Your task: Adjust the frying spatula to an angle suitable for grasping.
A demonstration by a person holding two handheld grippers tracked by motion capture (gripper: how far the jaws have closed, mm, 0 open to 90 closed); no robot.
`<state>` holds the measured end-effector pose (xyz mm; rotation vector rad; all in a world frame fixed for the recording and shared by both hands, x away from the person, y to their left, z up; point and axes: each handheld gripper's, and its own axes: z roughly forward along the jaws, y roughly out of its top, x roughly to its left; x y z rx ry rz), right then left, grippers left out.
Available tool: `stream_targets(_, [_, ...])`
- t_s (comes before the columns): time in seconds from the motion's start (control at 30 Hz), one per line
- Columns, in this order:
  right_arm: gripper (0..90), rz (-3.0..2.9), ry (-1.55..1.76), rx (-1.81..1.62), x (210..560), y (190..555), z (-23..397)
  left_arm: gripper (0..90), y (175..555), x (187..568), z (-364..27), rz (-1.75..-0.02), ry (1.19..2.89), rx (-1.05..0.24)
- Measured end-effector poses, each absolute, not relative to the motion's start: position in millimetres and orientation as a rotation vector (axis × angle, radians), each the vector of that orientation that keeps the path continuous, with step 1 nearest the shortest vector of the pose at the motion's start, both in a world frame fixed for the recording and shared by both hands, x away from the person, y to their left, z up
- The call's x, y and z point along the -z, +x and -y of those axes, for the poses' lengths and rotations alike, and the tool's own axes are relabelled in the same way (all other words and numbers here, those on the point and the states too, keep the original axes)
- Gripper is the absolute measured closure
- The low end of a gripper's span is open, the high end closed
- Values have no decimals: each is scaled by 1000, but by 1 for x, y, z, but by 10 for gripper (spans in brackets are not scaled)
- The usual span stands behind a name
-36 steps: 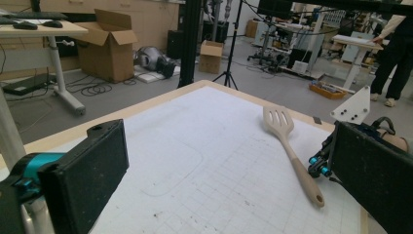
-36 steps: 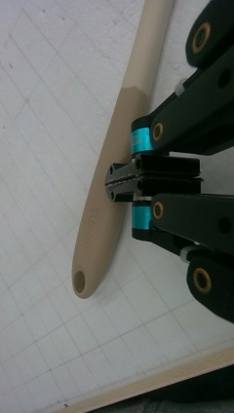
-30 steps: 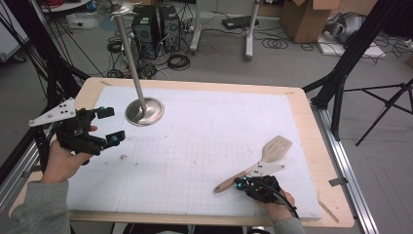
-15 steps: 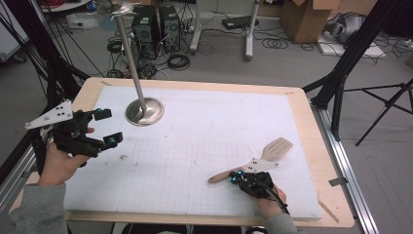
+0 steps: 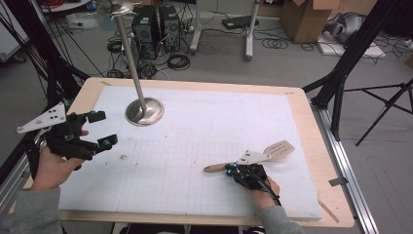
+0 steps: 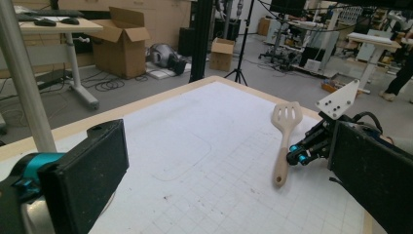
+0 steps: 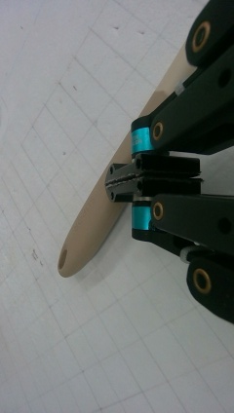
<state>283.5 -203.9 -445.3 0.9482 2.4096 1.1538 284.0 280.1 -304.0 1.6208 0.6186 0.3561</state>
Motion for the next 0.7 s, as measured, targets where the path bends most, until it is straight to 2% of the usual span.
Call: stream_targets(0.7, [895, -2369, 1005, -1136, 440, 306, 199, 18, 275, 306, -290, -643, 1624, -376])
